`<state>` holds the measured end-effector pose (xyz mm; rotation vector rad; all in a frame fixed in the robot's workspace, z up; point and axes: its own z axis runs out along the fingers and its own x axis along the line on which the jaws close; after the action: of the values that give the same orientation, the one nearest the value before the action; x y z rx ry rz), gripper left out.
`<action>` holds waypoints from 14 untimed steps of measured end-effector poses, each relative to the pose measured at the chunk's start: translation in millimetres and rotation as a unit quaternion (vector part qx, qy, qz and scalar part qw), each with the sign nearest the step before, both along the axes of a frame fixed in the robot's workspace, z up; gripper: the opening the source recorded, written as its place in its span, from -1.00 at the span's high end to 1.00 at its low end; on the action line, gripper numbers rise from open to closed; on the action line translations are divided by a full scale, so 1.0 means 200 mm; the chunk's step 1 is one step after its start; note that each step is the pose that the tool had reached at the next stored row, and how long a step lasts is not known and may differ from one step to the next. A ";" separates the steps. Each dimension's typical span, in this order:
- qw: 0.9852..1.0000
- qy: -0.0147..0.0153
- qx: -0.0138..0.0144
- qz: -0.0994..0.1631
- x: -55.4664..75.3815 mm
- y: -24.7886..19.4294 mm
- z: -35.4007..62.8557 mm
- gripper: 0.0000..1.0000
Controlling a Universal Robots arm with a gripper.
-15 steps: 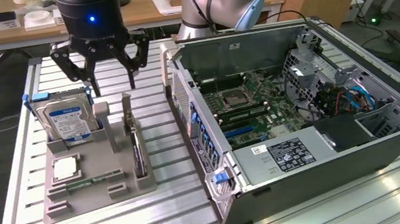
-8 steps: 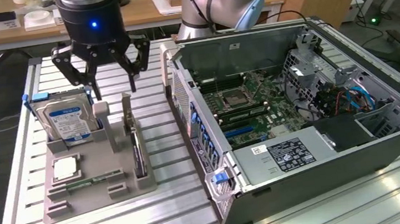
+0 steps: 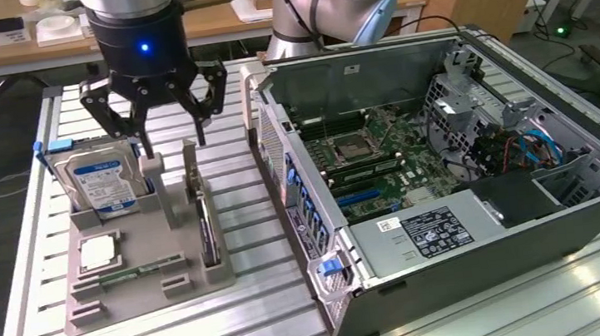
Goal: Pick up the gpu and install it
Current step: 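Pick up the gpu and move the gpu toward the slot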
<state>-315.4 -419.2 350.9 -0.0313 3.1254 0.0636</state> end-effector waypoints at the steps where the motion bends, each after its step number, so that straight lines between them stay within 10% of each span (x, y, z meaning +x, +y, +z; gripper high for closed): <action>1: 1.000 0.000 0.000 0.002 0.00 -0.003 -0.004 -0.29; 14: 1.000 0.000 0.000 0.007 0.00 -0.012 -0.036 -0.29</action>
<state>-315.5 -421.6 343.7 -0.0543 3.1256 0.0640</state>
